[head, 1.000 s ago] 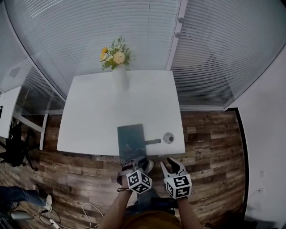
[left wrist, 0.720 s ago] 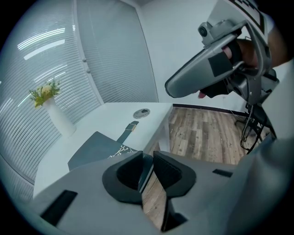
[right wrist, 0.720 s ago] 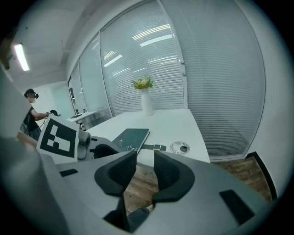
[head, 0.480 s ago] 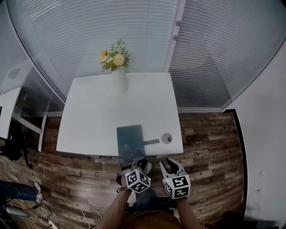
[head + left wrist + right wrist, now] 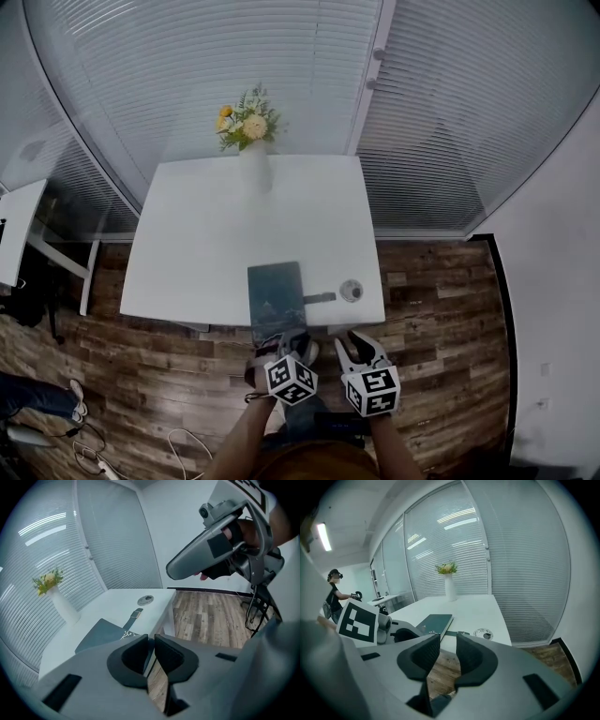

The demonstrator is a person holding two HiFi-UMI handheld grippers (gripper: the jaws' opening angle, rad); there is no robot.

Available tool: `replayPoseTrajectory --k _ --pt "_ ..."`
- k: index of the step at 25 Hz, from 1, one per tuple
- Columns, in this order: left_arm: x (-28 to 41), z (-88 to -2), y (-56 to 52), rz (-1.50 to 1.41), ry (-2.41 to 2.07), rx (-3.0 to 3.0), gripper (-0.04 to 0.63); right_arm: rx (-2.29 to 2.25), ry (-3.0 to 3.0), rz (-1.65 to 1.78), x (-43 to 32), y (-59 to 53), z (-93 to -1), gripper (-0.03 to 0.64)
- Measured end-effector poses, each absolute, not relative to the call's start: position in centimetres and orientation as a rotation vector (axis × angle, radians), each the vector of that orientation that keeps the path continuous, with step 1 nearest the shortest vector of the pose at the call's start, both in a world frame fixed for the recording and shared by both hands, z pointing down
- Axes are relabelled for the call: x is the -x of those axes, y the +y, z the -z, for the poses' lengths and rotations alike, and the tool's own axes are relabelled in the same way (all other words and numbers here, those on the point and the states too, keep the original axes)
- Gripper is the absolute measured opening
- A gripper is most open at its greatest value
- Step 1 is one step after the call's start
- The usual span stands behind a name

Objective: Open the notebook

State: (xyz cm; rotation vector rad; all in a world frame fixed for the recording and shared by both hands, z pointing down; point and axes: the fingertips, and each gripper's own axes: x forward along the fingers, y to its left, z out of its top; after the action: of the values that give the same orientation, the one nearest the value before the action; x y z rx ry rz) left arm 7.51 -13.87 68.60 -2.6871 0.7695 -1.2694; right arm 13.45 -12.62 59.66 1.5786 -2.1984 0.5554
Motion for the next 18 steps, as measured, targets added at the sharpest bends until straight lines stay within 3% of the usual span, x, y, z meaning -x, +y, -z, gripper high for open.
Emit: replayPoseTrajectory --k 18 --pt "-4.4 -61.6 -13.8 1.069 0.945 2.636 0.038 -1.542 -2.282 -0.464 -9.8 -12.6 -56.6 0.115"
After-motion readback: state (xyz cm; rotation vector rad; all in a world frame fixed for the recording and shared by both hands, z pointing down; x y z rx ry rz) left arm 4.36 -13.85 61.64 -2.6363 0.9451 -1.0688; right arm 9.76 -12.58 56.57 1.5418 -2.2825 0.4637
